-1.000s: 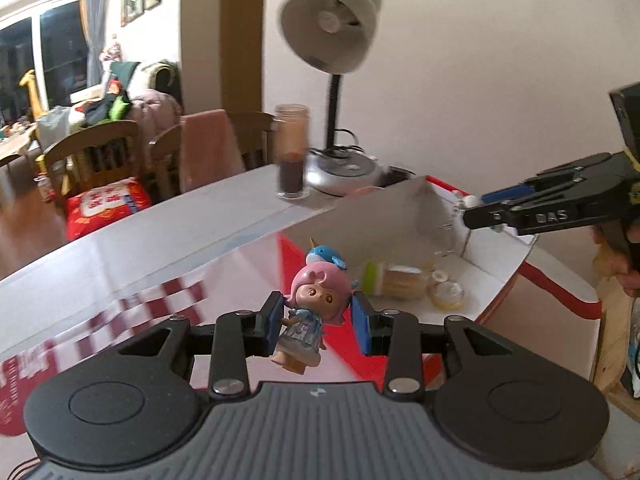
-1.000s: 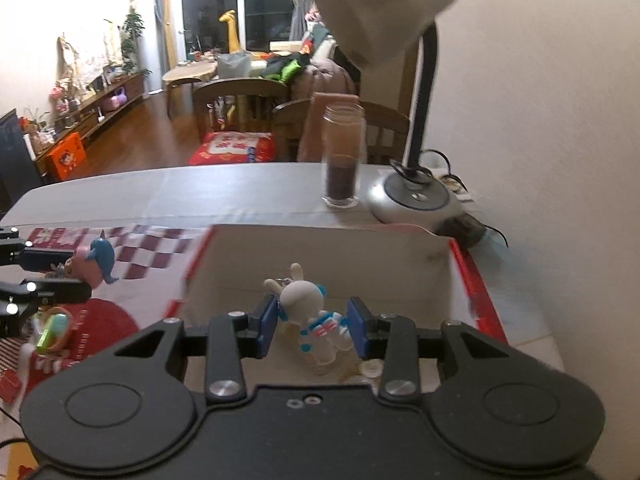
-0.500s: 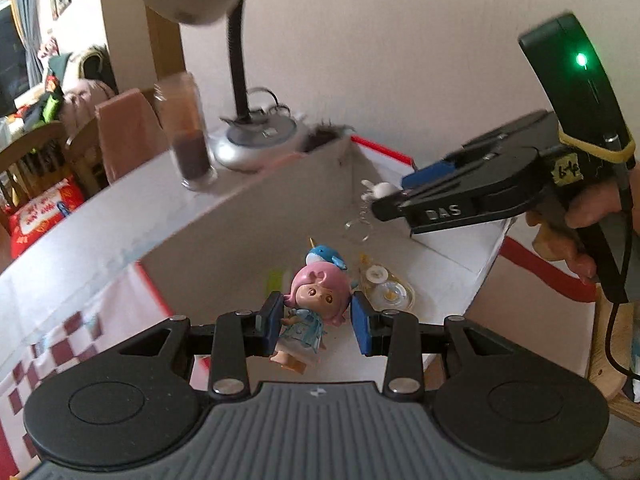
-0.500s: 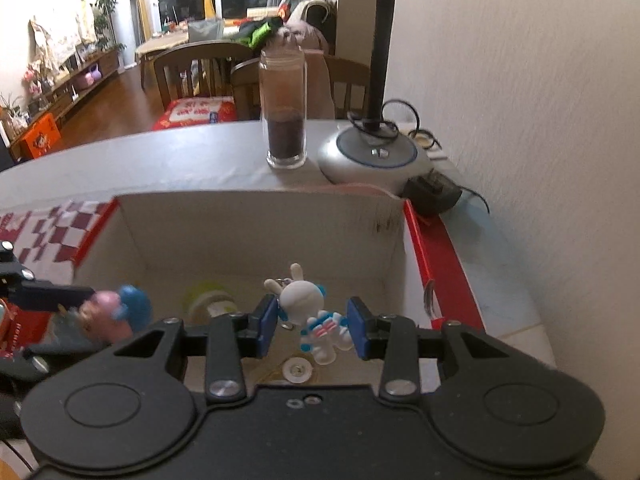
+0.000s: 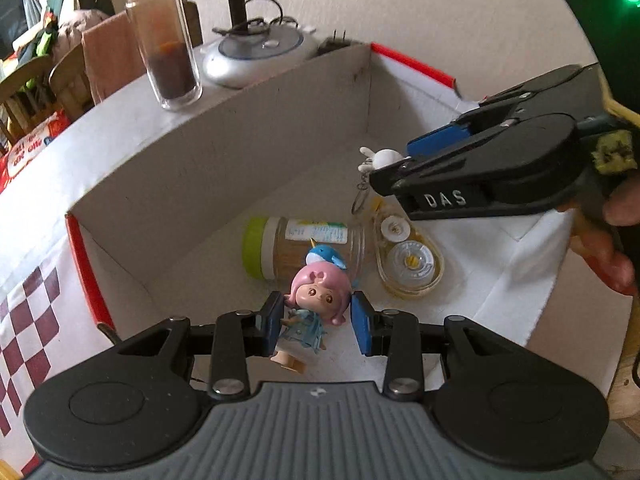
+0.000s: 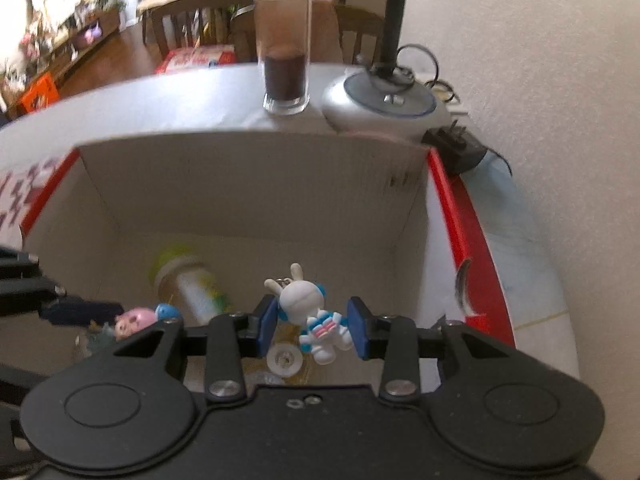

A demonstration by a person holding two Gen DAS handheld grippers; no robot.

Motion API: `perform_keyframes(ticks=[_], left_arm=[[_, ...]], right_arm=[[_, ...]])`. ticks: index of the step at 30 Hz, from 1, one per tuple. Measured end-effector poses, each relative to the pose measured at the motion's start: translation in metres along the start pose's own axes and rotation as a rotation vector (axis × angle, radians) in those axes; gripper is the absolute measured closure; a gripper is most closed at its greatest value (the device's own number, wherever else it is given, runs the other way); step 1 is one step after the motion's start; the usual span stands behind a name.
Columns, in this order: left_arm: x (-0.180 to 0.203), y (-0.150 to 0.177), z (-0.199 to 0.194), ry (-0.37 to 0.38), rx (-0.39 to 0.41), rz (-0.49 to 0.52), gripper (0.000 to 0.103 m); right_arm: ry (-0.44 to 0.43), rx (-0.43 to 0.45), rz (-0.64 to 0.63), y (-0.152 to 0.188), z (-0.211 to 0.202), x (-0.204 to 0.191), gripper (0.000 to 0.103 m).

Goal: Organize rigid objects
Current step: 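Lower the doll into the box and open left tool while right tool releases the rabbit keychain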

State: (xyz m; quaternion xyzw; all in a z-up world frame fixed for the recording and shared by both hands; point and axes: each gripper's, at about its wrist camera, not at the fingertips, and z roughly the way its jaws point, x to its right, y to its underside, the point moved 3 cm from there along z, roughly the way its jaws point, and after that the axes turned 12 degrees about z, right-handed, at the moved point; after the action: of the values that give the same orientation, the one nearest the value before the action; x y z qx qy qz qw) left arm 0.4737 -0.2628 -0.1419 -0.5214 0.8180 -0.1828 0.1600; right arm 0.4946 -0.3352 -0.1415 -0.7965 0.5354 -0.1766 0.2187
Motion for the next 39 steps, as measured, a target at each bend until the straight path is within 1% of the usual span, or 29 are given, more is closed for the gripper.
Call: perform_keyframes(ticks=[2, 4, 6, 9, 11, 16, 19, 21, 22, 23, 25, 30, 39], left_arm=[[0.0, -0.002, 0.004, 0.012, -0.021, -0.004, 0.068], [0.0, -0.002, 0.01, 0.033, -0.061, -0.006, 0.068], [0.0, -0.001, 0.014, 0.054, -0.091, -0.012, 0.068], [-0.002, 0.0, 0.019, 0.059, -0.116, -0.016, 0.068], [-0.002, 0.0, 0.023, 0.076, -0.144, -0.028, 0.068], [-0.001, 0.0, 0.026, 0.093, -0.161, -0.024, 0.067], [-0.001, 0.0, 0.026, 0.094, -0.159, -0.019, 0.067], [-0.003, 0.0, 0.023, 0.087, -0.147, -0.024, 0.065], [-0.003, 0.0, 0.021, 0.084, -0.137, -0.025, 0.062], [-0.004, 0.0, 0.019, 0.078, -0.123, -0.025, 0.057], [-0.004, -0.001, 0.01, 0.065, -0.088, -0.025, 0.05], [-0.008, -0.001, -0.008, 0.069, -0.012, -0.058, 0.049], [-0.015, 0.004, -0.047, 0.057, 0.11, -0.081, 0.049]], right_arm=[[0.008, -0.042, -0.005, 0.001, 0.005, 0.0, 0.066], [0.006, -0.077, -0.003, 0.001, 0.008, -0.001, 0.066], [0.007, -0.097, -0.007, 0.001, 0.01, -0.002, 0.066], [0.011, -0.126, -0.024, 0.004, 0.013, -0.004, 0.066], [0.012, -0.141, -0.031, 0.004, 0.016, -0.004, 0.066], [0.017, -0.161, -0.047, 0.008, 0.017, -0.006, 0.064], [0.017, -0.161, -0.047, 0.007, 0.015, -0.006, 0.06], [0.014, -0.151, -0.046, 0.006, 0.012, -0.007, 0.053], [0.01, -0.146, -0.044, 0.006, 0.011, -0.007, 0.051], [0.007, -0.14, -0.042, 0.007, 0.009, -0.007, 0.048], [0.018, -0.13, -0.048, 0.009, 0.005, -0.009, 0.048], [0.016, -0.105, -0.034, 0.009, -0.004, -0.009, 0.044], [0.004, -0.054, -0.027, 0.009, -0.03, -0.016, 0.041]])
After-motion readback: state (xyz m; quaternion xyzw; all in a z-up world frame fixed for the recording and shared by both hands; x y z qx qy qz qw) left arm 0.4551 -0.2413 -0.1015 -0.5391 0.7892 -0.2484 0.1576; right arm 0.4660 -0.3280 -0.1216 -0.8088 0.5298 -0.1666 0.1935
